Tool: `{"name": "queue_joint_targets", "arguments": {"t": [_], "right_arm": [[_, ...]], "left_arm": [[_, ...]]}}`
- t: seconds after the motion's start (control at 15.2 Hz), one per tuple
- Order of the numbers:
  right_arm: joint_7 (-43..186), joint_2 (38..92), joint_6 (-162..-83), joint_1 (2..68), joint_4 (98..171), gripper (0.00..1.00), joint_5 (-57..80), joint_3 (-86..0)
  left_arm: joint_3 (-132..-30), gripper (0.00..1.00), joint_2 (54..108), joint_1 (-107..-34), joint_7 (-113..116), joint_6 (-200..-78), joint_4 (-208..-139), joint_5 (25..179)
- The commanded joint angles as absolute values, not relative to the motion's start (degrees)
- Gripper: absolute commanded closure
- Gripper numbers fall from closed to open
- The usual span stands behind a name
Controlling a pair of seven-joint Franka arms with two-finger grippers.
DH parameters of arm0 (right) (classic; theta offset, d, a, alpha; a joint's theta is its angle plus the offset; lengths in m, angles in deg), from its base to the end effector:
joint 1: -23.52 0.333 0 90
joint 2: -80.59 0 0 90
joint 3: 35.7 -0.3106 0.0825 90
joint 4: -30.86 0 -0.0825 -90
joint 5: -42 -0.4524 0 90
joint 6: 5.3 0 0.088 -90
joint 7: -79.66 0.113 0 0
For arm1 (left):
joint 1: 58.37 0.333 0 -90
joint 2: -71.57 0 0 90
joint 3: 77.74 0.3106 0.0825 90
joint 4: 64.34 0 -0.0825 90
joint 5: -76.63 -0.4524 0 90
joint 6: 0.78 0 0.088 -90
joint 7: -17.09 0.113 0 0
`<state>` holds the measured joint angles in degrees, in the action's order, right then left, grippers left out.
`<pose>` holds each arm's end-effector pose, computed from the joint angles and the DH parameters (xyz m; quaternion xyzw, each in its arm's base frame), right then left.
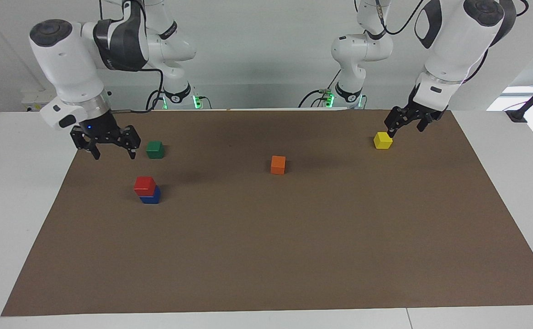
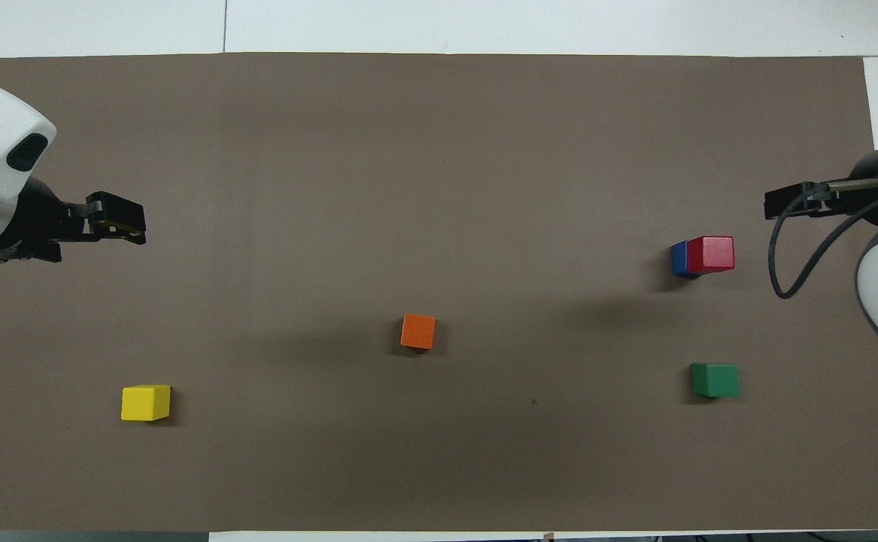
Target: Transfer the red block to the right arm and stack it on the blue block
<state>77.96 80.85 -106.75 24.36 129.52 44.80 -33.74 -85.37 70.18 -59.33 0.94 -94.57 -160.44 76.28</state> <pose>0.6344 -0.0170 0.5514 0.9993 0.0093 0.0260 0.0246 0.6119 -0.0925 0.5761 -0.9978 -0.0657 0.0069 0.0063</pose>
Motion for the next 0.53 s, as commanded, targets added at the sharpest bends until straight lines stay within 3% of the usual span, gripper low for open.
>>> {"name": "queue_joint_targets", "arguments": {"t": [0.0,0.46], "right_arm": [[76.41,80.06,-94.73,23.61,121.14,0.00,43.24,-34.47],[71.93,82.00,-85.20,25.71,116.64,0.00,43.06,-31.05]], "left_arm": [[-86.09,0.00,69.99,-58.37,1.45,-93.24,-159.70,77.07],[-85.83,0.00,69.55,-58.46,1.10,-93.16,-160.05,77.07]]}}
